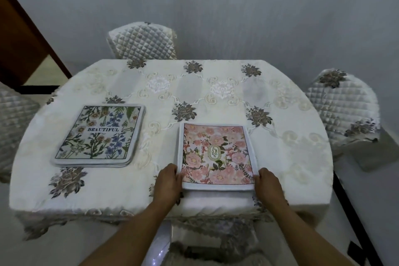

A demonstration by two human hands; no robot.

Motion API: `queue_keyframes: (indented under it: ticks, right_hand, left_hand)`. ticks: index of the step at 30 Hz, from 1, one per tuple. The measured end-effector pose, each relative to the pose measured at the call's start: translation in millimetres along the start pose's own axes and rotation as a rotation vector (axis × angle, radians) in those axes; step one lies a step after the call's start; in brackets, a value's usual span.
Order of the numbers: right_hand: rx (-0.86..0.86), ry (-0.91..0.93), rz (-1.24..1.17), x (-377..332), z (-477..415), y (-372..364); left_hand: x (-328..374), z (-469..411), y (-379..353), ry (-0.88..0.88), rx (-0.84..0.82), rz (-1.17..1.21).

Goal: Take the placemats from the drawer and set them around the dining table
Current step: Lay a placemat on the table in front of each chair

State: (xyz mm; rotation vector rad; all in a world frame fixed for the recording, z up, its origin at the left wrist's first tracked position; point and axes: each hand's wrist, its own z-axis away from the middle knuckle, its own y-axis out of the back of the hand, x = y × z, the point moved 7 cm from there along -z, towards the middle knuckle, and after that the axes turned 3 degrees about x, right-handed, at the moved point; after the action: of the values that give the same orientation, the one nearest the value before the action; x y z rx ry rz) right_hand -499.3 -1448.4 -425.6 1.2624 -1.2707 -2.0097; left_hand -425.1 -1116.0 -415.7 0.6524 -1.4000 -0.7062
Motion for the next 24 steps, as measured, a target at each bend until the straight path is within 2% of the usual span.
queue_keyframes:
  ticks: [2, 4, 6, 9, 11, 15, 18, 24]
  right_hand:
    - [-0.051, -0.039, -0.003, 14, -2, -19]
    - [-0.076, -0.063, 0.019, 24, -4, -31]
    - [-0.007, -0.062, 0.049, 24, -3, -29]
    - [0.127, 0.122, 0.177, -4, -1, -25]
    - [0.118, 0.287, 0.176, -38, 4, -33]
    - [-0.093, 0.495, 0.164, -95, 17, -82]
    - [-0.174, 0.532, 0.2, -105, 20, -106]
    - [-0.115, 0.528, 0.305, -55, 4, -100]
  left_hand:
    - [-18, 0, -16, 0.05, -0.035, -0.003]
    - [-29, 3, -26, 0.037, -0.031, -0.136]
    - [-29, 6, -28, -0.023, 0.041, -0.273]
    - [-7, 12, -30, -0.125, 0.134, -0.289]
    - [12, 14, -45, -0.223, 0.097, -0.279]
    - [33, 16, -92, -0.303, -0.065, -0.31]
    - [33, 16, -114, -0.36, -0.161, -0.393]
    - [10, 14, -103, -0.379, -0.159, -0.497]
